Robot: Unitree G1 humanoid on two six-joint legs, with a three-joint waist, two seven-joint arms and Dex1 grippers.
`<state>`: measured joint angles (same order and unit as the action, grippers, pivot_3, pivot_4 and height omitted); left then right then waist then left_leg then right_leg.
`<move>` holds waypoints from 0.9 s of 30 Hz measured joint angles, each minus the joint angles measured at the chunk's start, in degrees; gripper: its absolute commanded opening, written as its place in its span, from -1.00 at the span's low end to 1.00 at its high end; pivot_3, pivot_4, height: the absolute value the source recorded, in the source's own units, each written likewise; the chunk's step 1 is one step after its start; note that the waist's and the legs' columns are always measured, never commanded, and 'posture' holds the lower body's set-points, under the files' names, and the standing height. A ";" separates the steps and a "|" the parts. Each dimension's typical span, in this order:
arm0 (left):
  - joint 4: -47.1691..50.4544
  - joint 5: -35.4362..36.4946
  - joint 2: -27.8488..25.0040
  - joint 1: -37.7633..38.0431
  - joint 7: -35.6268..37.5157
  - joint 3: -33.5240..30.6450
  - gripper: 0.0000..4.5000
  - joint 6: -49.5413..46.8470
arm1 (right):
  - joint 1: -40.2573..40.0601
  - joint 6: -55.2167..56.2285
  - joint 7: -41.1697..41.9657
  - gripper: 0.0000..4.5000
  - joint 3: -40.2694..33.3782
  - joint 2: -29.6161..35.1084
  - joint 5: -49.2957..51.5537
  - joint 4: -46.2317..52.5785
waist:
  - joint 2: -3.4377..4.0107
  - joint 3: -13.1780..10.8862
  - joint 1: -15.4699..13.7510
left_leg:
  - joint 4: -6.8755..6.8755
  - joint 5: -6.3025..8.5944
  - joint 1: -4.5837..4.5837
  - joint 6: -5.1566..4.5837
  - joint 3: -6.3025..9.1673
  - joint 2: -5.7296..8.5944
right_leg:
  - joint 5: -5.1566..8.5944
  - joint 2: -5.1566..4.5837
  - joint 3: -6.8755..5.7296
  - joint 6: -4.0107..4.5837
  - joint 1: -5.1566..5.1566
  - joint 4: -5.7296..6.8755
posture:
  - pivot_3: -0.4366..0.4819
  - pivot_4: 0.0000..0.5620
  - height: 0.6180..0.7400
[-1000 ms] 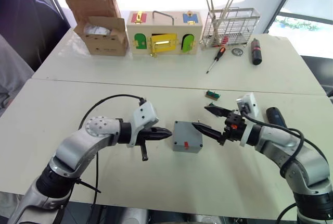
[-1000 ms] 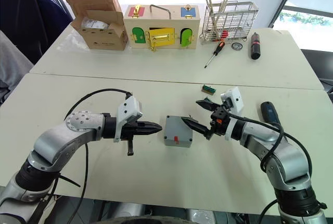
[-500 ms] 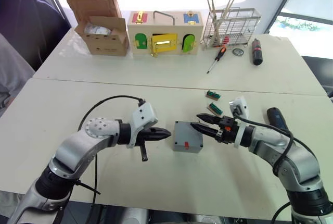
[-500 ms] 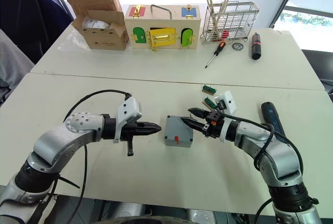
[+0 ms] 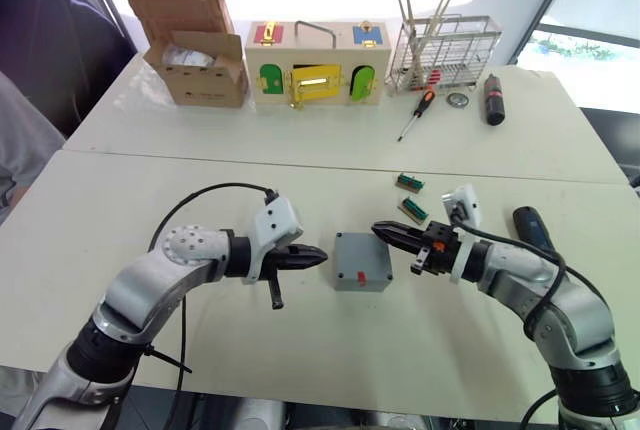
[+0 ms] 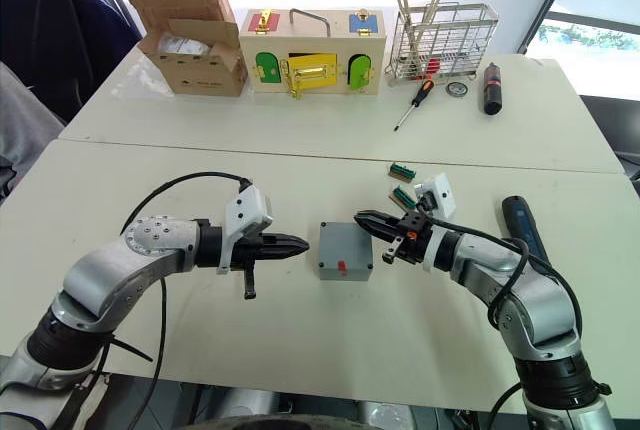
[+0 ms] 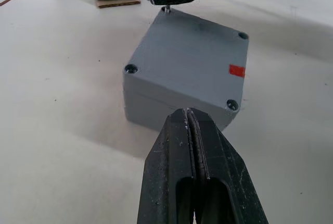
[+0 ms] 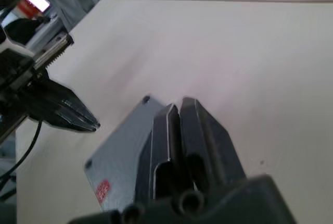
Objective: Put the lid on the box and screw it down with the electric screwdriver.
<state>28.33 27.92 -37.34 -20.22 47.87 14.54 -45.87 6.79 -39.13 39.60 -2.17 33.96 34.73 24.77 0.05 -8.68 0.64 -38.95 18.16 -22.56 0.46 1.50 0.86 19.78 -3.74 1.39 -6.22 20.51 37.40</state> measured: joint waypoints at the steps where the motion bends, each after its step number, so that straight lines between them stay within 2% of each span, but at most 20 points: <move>1: 0.00 0.00 -0.01 0.00 0.01 0.00 -1.00 0.00 | -0.22 0.01 0.00 -0.97 -0.15 0.01 0.03 0.06 | 0.00 0.00 0.01 | 0.00 0.00 0.00 0.00 0.00 0.00 | 0.00 0.00 0.00 0.00 0.00 0.00 | -0.05 -0.47 1.00; 27: 0.00 -0.08 -0.02 -0.31 0.44 0.03 -1.00 0.00 | -1.46 0.88 -2.05 -0.97 -1.14 -1.38 -0.92 -0.39 | 0.00 0.00 0.02 | 0.00 0.00 0.00 0.00 0.00 0.00 | 0.00 0.00 0.00 0.00 0.00 0.00 | -0.05 -0.47 1.00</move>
<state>28.33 27.85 -37.36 -20.53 48.32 14.57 -45.87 5.33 -38.25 37.55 -3.31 32.58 33.81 24.38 0.05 -8.68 0.65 -38.95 18.16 -22.56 0.47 1.50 0.86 19.78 -3.74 1.39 -6.22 20.52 37.41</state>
